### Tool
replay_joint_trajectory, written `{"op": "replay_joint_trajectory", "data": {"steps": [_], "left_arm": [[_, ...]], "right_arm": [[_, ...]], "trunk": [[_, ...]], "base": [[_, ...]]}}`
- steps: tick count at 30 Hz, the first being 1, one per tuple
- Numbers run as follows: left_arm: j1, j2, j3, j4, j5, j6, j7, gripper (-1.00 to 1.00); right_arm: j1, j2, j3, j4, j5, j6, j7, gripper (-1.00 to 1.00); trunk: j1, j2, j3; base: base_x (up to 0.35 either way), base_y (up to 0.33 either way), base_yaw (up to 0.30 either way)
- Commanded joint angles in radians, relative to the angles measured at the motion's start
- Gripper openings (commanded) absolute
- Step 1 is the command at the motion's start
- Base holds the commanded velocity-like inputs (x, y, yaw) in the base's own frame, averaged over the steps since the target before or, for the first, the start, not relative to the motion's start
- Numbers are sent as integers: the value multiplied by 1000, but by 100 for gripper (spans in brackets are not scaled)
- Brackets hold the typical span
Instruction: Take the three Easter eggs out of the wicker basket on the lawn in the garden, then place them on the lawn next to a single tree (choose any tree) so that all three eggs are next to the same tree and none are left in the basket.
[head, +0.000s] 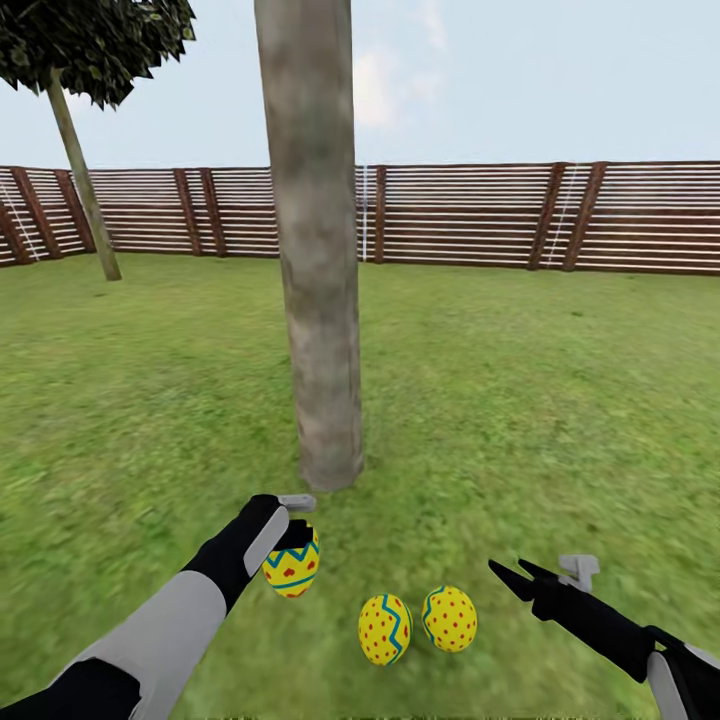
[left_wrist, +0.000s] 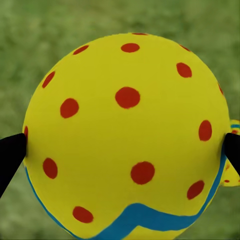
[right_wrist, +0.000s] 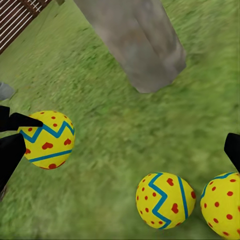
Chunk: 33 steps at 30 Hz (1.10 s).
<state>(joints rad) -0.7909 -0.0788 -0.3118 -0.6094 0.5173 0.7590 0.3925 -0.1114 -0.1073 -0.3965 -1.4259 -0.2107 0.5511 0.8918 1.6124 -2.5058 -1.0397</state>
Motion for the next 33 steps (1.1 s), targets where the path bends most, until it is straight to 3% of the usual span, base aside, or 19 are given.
{"op": "replay_joint_trajectory", "data": {"steps": [1,33], "left_arm": [[-1,1,-4,-1,10,2,9,-100],[-1,-4,-4,-3,7,-6,9,-100]], "right_arm": [[-1,0,-1,0,-6,7,2,100],[-1,0,7,8,-4,6,-5,100]], "trunk": [[0,-1,-5],[15,-8,-129]], "base": [[0,0,0],[0,0,0]]}}
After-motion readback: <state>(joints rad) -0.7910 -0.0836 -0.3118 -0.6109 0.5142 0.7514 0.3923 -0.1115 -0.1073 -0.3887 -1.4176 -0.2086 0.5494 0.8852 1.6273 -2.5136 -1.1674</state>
